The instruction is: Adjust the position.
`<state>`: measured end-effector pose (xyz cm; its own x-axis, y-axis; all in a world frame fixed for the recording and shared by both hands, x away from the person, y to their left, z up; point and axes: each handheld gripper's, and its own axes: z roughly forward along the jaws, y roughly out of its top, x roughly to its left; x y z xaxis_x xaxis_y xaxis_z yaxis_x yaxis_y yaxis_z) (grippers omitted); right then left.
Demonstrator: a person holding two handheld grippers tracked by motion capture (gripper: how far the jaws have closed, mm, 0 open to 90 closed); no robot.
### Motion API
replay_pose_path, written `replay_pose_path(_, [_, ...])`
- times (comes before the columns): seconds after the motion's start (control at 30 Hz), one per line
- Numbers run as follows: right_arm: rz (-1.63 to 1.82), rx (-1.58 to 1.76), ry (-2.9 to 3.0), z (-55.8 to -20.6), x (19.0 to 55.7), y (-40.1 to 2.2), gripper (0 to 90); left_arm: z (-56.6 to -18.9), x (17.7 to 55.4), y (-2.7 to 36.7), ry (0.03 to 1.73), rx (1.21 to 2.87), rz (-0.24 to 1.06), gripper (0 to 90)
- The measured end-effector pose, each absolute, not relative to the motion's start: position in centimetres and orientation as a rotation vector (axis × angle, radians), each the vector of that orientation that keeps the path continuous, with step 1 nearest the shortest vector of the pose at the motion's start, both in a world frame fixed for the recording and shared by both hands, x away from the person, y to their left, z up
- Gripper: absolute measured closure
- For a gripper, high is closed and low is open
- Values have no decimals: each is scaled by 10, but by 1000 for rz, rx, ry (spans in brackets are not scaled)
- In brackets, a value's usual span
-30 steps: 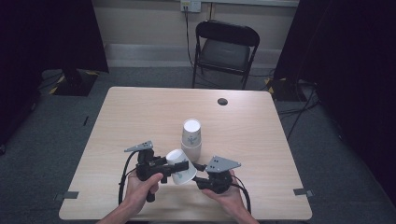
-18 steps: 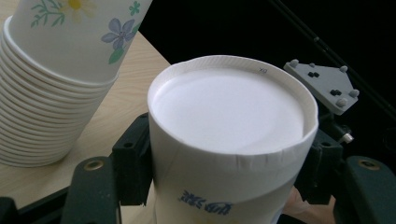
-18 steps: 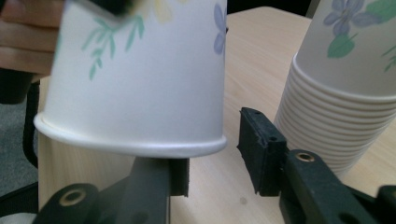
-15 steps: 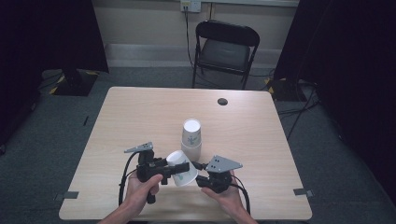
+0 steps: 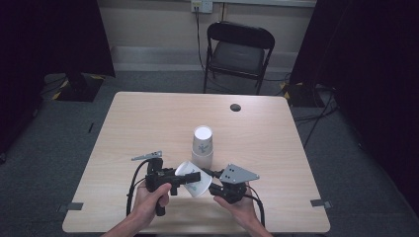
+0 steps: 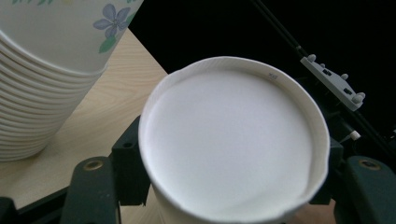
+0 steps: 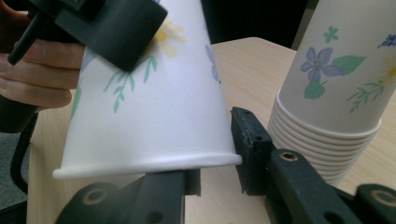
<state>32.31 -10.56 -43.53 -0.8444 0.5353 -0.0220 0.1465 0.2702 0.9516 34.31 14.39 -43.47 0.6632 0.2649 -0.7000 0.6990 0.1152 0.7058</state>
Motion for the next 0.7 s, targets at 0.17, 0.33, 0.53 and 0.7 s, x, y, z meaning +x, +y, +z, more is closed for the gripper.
replay_pose_path(0.17, [1599, 600, 2203, -434, 323, -105, 788, -434, 342, 146, 846, 1465, -375, 318])
replay_pose_path(0.33, [1615, 596, 2202, -435, 322, -107, 803, -435, 341, 145, 831, 1463, -370, 311])
replay_pose_path(0.53, [1619, 612, 2189, -435, 319, -114, 820, -431, 338, 138, 802, 1526, -283, 263])
replay_pose_path(0.7, [1619, 621, 2186, -435, 321, -118, 833, -430, 335, 136, 756, 1587, -219, 212])
